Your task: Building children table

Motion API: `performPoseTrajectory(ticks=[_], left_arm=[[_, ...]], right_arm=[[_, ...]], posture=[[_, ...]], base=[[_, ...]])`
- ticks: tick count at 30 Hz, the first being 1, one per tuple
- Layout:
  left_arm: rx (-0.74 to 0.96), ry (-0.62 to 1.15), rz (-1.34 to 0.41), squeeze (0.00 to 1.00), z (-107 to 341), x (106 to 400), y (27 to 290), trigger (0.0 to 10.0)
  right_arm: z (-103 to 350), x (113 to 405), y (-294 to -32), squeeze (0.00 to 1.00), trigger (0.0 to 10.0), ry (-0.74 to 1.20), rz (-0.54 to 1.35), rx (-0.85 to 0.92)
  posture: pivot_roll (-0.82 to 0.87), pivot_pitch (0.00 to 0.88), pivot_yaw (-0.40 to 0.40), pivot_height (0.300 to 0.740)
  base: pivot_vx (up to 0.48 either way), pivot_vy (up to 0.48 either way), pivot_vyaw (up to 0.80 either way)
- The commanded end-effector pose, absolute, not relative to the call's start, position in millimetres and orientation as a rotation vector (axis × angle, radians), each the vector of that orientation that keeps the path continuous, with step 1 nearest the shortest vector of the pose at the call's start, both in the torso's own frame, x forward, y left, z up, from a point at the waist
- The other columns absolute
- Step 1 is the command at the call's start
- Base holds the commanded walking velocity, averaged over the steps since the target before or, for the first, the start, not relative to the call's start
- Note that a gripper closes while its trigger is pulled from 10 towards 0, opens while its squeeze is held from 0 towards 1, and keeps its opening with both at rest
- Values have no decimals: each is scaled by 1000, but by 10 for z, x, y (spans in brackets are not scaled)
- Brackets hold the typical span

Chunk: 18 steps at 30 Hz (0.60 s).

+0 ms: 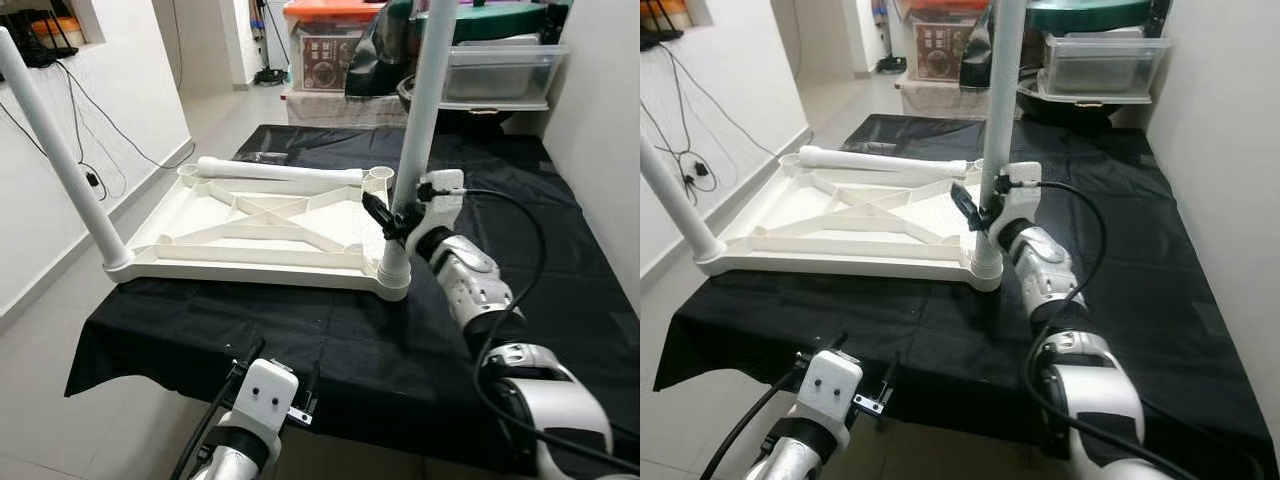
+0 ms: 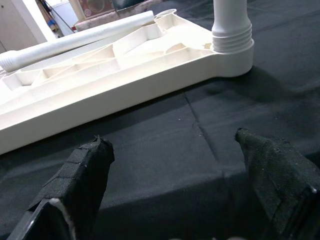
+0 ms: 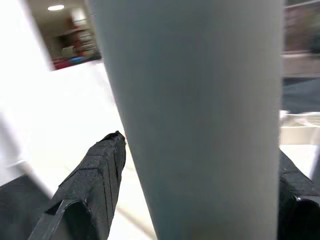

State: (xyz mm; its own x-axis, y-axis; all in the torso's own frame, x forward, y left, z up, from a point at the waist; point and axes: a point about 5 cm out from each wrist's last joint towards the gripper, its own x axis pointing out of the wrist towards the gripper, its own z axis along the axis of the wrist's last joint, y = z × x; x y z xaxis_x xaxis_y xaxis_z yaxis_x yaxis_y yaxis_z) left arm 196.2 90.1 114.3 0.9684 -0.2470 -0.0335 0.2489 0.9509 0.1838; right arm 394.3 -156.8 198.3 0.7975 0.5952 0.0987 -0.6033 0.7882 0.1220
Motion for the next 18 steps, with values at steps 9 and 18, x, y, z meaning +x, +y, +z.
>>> performPoseTrajectory(ticks=[9,18], left_arm=[[199,27,-254,0,1097,1960,919,10000],[197,28,-251,0,1098,1960,918,10000]], right_arm=[[1946,3770,-1303,0,10000,68,1209,36],[1950,3822,-1239,0,0,50,1131,-1]], posture=[[70,0,13,740],[70,0,13,740]], base=[[0,0,0],[0,0,0]])
